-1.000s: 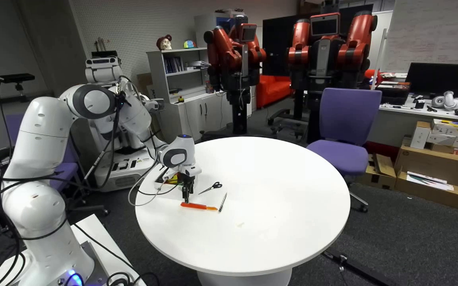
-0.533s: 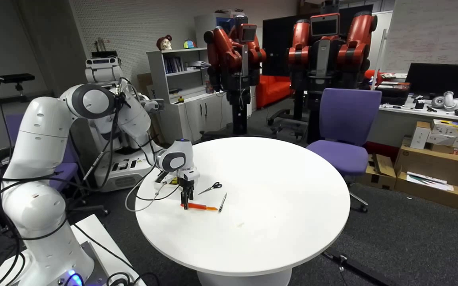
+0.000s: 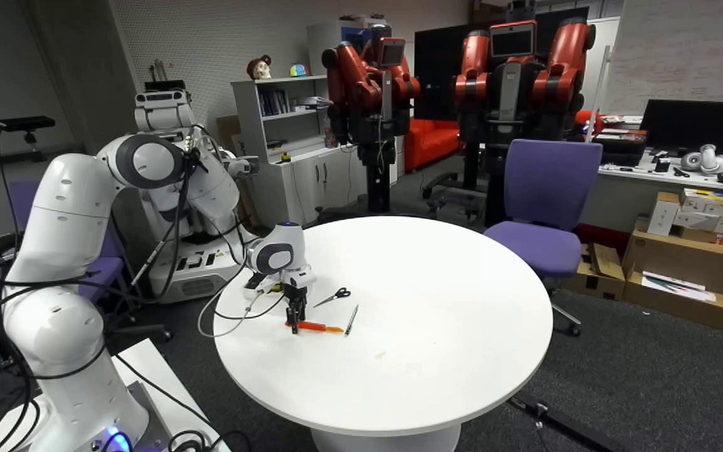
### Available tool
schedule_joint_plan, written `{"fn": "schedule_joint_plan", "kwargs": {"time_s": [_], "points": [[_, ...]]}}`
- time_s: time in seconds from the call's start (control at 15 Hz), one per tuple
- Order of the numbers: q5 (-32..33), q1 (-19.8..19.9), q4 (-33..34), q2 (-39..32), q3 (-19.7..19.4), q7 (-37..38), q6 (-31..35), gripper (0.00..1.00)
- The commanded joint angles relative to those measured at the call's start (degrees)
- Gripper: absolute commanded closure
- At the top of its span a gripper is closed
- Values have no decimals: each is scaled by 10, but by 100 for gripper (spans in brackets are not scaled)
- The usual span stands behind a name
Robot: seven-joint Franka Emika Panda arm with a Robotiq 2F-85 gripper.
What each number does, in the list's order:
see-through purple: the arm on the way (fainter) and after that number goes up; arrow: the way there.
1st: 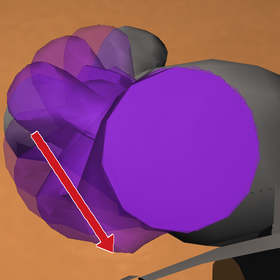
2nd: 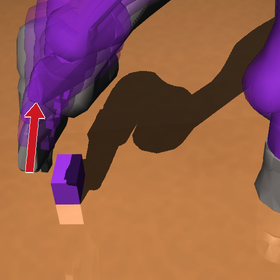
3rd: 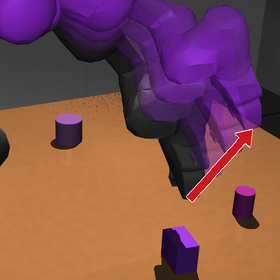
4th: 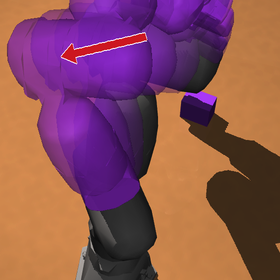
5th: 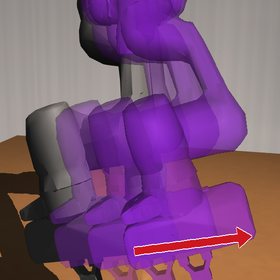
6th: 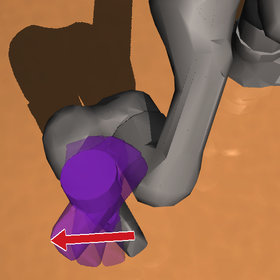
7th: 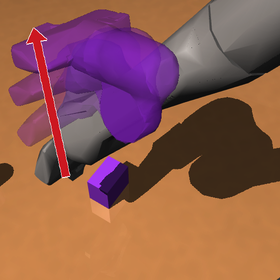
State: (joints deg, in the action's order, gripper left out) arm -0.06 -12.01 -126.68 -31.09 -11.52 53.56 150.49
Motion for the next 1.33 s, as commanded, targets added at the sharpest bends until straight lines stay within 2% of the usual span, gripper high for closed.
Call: {"fn": "schedule_joint_plan", "kwargs": {"time_s": [0.0, 0.27, 0.4, 0.47, 0.73, 0.87, 1.0, 1.13, 1.27], "points": [[13, -2, -10, 5, -3, 8, 14, 49], [16, -7, -16, 16, -6, 13, 7, 80], [25, -12, -27, 36, -14, 19, 1, 93], [30, -14, -33, 49, -16, 20, -3, 96], [94, -41, -75, 112, -45, 57, -7, 94], [164, -67, -100, 155, -69, 107, -13, 94], [263, -91, -117, 204, -85, 176, -39, 94], [349, -85, -127, 258, -62, 234, -90, 94], [394, -60, -120, 289, -8, 255, -129, 94]]}}
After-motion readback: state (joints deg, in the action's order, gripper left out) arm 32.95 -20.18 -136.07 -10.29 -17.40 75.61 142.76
